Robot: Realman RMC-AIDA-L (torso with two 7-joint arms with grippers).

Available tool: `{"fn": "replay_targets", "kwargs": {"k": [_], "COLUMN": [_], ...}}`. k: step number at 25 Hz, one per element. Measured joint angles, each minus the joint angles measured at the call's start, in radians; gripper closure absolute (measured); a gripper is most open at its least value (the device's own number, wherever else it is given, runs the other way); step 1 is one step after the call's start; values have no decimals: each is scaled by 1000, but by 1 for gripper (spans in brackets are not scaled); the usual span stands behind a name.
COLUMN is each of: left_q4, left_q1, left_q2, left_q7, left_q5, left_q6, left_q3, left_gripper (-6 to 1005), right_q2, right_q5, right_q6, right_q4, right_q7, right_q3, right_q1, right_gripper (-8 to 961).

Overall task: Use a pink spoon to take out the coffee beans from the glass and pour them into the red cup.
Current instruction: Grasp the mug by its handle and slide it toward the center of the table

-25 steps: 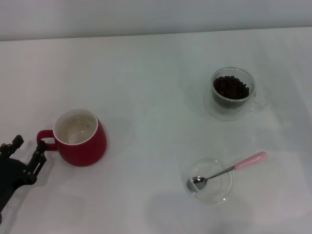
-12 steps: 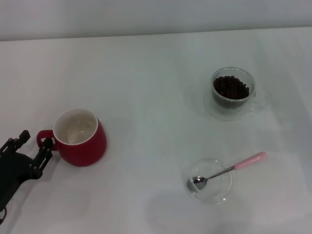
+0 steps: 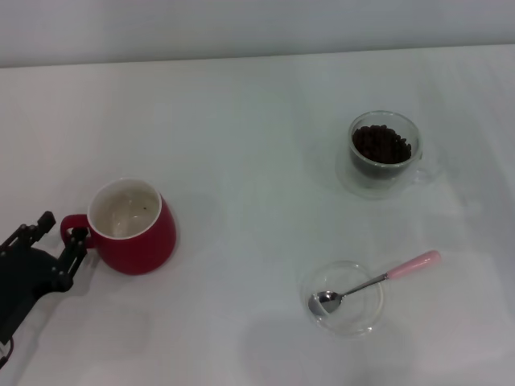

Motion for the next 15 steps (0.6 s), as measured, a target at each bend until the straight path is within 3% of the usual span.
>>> {"fn": "replay_targets", "kwargs": {"k": [7, 15], "left_q4": [-2, -5], "left_q1": [-1, -2], "left_q2": [0, -1], "left_q7": [0, 1], "left_q5": [-3, -6], "left_q6": [0, 1], "left_q3": [-4, -6], "left_gripper": [619, 735], "right_q2": [0, 0], "right_q5": [-1, -3], "right_q6": [0, 0], "right_q4": [0, 0], "right_q7": [-2, 0], "right_q3": [0, 0], "right_q1": [3, 2], "right_gripper": [367, 367]}}
